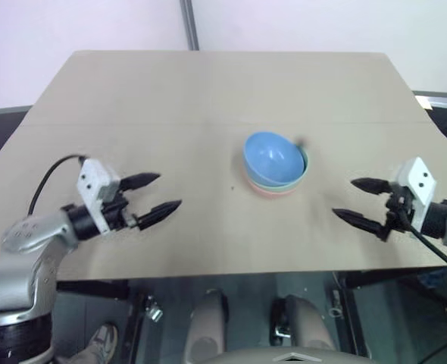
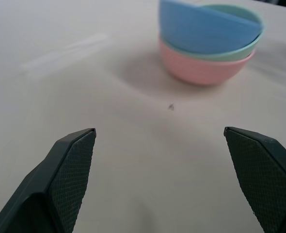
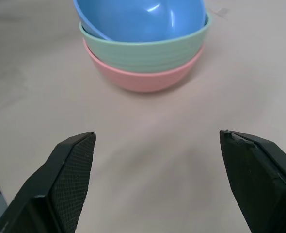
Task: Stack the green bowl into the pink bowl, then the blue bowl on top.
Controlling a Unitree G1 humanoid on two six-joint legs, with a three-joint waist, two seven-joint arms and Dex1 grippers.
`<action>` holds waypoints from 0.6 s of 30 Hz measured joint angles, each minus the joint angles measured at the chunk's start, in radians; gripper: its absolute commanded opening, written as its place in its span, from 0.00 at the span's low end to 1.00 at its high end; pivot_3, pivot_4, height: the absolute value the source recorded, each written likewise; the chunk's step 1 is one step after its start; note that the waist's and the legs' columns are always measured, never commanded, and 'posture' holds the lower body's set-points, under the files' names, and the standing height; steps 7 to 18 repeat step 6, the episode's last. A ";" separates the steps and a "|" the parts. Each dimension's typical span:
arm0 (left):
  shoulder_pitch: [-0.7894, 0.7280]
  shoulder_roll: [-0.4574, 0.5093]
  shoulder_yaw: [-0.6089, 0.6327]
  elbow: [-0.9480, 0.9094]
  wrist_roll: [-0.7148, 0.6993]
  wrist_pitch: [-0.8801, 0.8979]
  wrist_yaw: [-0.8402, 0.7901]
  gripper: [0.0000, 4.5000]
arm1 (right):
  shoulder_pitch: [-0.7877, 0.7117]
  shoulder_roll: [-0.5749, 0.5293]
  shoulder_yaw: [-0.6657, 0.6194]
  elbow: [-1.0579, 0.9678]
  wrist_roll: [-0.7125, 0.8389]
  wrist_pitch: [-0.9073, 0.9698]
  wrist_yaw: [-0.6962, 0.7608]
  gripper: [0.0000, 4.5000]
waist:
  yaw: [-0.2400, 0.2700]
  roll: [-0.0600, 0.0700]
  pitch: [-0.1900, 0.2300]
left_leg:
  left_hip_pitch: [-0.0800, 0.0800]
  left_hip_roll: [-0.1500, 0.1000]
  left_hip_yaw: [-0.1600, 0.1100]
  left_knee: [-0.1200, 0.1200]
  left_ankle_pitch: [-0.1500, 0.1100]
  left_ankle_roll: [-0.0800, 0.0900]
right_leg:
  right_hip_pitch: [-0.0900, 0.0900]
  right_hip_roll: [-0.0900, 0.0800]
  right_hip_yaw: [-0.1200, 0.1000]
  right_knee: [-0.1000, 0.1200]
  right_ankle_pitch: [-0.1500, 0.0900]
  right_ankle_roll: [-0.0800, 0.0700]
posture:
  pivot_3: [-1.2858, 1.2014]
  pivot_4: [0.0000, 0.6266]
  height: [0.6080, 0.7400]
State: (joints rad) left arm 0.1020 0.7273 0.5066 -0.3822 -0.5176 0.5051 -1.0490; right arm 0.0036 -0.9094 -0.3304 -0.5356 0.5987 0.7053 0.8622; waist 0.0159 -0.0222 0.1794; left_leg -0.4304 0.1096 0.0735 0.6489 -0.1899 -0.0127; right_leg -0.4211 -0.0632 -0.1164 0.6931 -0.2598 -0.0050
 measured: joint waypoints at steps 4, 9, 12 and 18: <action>0.097 0.022 0.069 0.001 -0.003 -0.072 -0.044 0.99 | 0.032 -0.025 -0.070 0.035 -0.001 -0.028 0.046 0.99 | 0.000 0.000 0.000 | 0.000 0.000 -0.001 0.000 0.000 0.000 | 0.000 0.000 -0.001 0.000 -0.002 -0.004 | 0.52 0.24 1.00; 0.115 0.031 0.074 0.001 -0.005 -0.103 -0.062 0.99 | 0.033 -0.025 -0.076 0.043 -0.002 -0.043 0.054 0.99 | 0.001 0.001 0.000 | 0.000 0.000 -0.002 0.000 0.000 0.000 | 0.000 -0.001 -0.001 0.000 -0.002 -0.004 | 0.52 0.24 1.00; 0.115 0.031 0.074 0.001 -0.005 -0.103 -0.062 0.99 | 0.033 -0.025 -0.076 0.043 -0.002 -0.043 0.054 0.99 | 0.001 0.001 0.000 | 0.000 0.000 -0.002 0.000 0.000 0.000 | 0.000 -0.001 -0.001 0.000 -0.002 -0.004 | 0.52 0.24 1.00; 0.115 0.031 0.074 0.001 -0.005 -0.103 -0.062 0.99 | 0.033 -0.025 -0.076 0.043 -0.002 -0.043 0.054 0.99 | 0.001 0.001 0.000 | 0.000 0.000 -0.002 0.000 0.000 0.000 | 0.000 -0.001 -0.001 0.000 -0.002 -0.004 | 0.52 0.24 1.00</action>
